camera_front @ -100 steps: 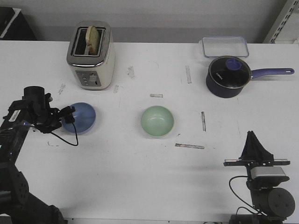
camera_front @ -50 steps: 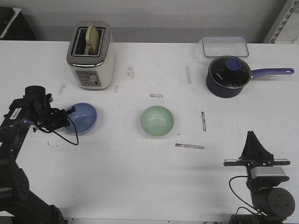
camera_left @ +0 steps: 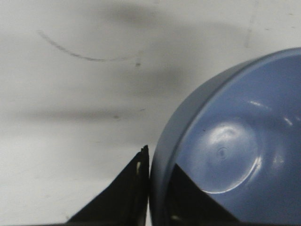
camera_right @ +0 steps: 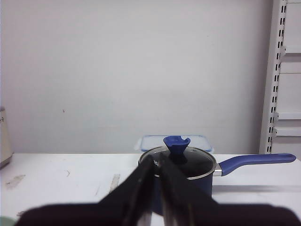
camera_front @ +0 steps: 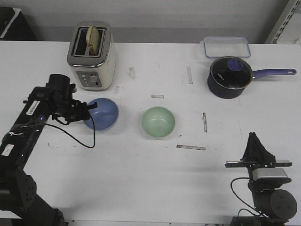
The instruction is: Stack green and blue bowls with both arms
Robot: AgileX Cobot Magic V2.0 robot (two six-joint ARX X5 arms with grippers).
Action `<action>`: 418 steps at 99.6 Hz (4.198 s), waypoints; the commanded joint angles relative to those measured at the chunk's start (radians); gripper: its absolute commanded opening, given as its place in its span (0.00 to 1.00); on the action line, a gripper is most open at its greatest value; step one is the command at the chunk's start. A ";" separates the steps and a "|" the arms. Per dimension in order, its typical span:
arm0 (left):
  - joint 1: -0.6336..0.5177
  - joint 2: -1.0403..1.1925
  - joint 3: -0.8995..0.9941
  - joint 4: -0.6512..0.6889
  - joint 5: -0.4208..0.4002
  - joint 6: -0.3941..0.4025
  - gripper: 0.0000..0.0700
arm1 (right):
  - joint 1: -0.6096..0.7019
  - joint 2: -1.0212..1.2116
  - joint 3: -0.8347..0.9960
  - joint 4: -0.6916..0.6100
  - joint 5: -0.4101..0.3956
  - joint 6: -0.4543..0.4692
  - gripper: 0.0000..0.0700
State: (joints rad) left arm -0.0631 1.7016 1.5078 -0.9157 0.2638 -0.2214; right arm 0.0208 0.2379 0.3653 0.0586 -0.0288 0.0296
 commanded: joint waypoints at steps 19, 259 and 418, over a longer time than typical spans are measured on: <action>-0.196 0.020 0.026 0.152 0.008 -0.090 0.00 | 0.002 -0.002 0.004 0.011 0.002 -0.005 0.02; -0.481 0.072 0.027 0.490 0.115 -0.216 0.60 | 0.002 -0.002 0.004 0.011 0.002 -0.005 0.02; -0.063 -1.156 -1.082 1.087 -0.248 0.212 0.00 | 0.002 -0.002 0.004 0.011 0.002 -0.005 0.02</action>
State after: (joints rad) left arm -0.1421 0.5842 0.4412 0.1574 0.0208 -0.0132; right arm 0.0208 0.2375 0.3653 0.0586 -0.0288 0.0296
